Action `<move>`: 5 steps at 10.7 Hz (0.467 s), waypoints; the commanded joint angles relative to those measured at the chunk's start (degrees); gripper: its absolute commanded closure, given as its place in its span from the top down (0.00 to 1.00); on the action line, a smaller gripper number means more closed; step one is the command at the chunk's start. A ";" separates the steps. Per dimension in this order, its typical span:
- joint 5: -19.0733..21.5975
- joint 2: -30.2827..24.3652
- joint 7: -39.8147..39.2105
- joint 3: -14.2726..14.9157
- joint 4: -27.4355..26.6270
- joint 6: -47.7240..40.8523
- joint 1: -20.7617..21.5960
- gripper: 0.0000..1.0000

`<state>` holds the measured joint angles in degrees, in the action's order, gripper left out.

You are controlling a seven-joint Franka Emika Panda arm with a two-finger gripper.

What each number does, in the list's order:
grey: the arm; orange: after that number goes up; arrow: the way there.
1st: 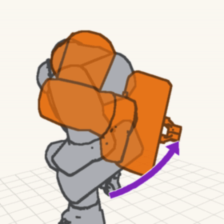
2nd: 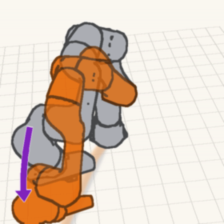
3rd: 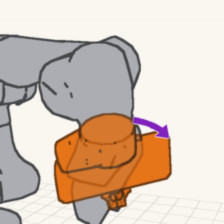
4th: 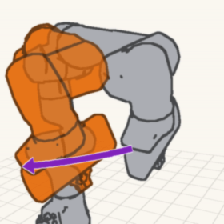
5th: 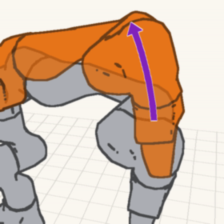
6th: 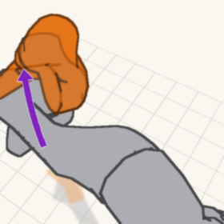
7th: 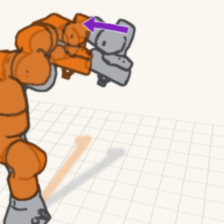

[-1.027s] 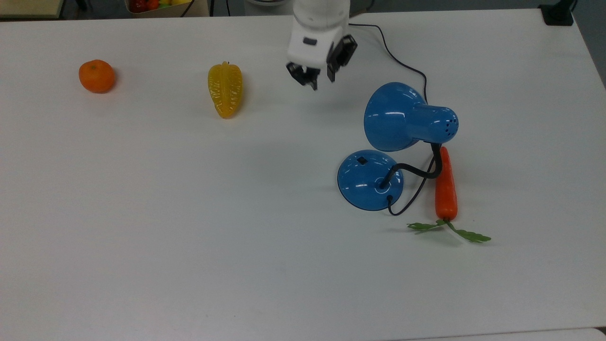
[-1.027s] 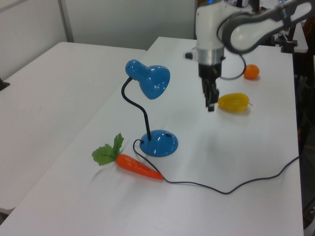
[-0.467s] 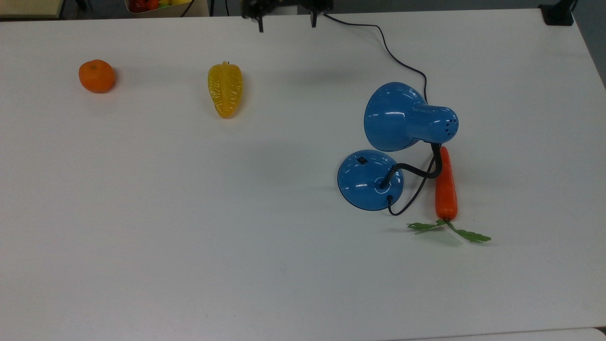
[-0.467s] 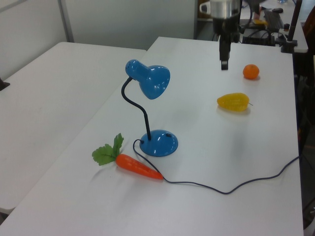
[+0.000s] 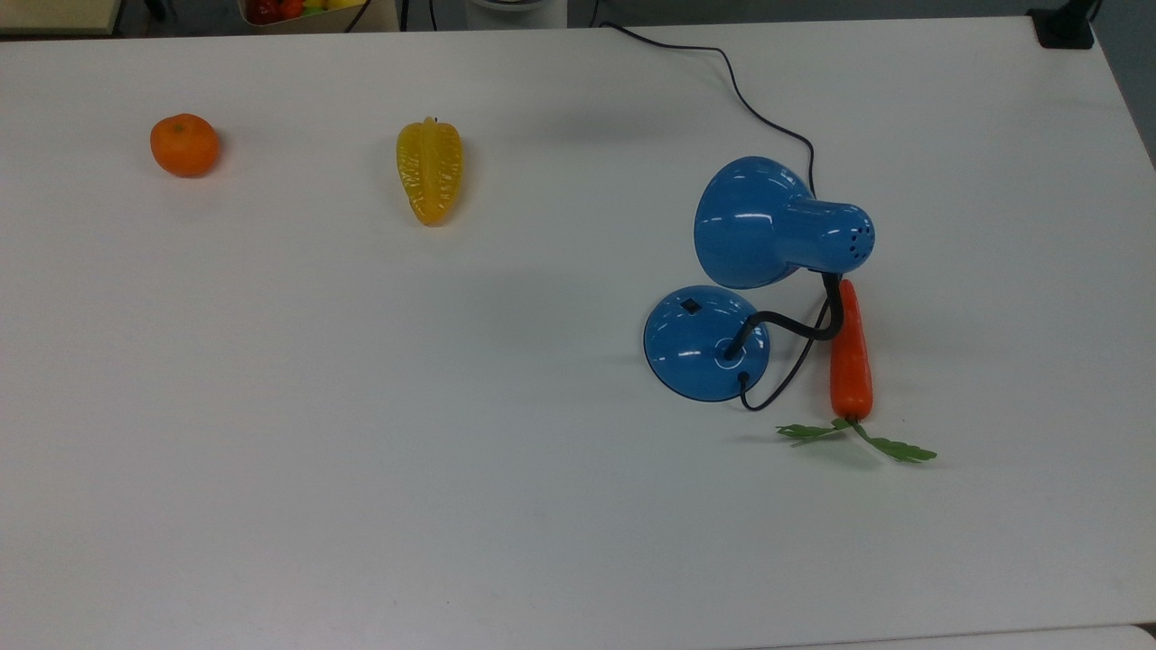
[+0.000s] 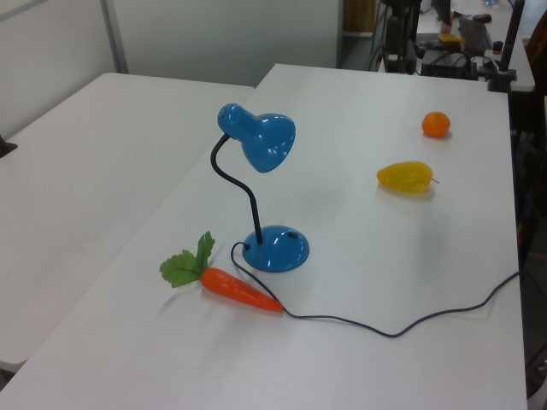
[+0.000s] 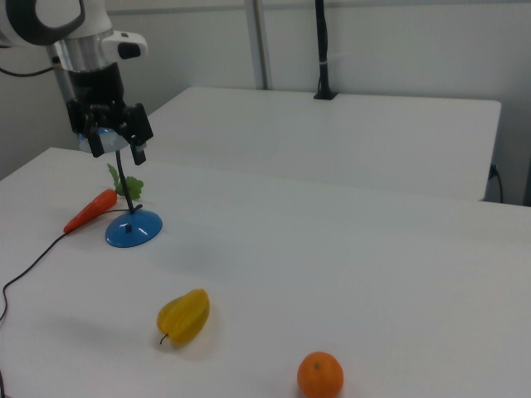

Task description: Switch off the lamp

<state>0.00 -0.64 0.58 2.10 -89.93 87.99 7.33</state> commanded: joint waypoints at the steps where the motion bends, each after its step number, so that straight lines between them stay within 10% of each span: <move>1: 1.05 -1.11 -2.57 2.55 -0.68 4.97 1.02 1.00; 5: 5.00 -1.64 -8.93 4.49 -2.00 10.96 0.76 1.00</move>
<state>2.41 -1.09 -6.14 5.43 -89.99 95.58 7.46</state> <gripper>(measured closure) 0.000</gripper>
